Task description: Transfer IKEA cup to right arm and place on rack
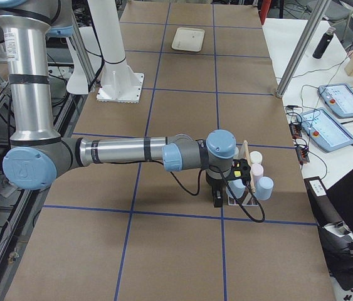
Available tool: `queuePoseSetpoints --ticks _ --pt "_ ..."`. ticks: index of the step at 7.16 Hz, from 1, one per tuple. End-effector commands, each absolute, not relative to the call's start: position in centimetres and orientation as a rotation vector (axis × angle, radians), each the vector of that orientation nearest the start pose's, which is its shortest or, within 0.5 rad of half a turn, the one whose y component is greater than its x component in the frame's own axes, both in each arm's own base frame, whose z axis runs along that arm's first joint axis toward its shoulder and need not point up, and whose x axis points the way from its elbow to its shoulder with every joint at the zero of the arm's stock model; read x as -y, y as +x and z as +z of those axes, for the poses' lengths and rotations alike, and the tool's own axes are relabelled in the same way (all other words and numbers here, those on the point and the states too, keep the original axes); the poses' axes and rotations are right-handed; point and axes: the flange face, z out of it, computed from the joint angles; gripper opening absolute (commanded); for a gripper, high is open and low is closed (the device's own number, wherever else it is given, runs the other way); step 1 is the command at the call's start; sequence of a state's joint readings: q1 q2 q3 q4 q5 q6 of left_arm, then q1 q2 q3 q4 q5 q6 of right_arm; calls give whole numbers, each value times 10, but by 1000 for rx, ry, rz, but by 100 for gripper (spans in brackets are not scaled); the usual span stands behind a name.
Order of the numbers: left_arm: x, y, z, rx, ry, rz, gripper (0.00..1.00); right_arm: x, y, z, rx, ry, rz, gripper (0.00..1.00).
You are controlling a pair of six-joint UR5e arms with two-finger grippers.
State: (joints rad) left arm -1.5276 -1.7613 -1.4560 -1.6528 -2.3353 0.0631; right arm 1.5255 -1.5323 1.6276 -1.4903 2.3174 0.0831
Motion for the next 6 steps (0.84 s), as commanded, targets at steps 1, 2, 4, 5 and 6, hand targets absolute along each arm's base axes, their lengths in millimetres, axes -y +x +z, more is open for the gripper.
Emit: queuePoseSetpoints --ticks 1,2,4,5,6 --pt "581 -40 605 -767 145 128 100 519 43 601 738 133 -34 100" --pt "571 -41 613 -768 134 122 100 519 44 598 738 138 -34 100" --pt "567 -41 594 -768 168 138 100 519 44 595 737 145 -37 100" --pt "565 -40 595 -768 167 142 100 519 44 595 737 145 -37 100" --pt "562 -40 595 -768 170 143 100 517 44 595 738 145 -37 100"
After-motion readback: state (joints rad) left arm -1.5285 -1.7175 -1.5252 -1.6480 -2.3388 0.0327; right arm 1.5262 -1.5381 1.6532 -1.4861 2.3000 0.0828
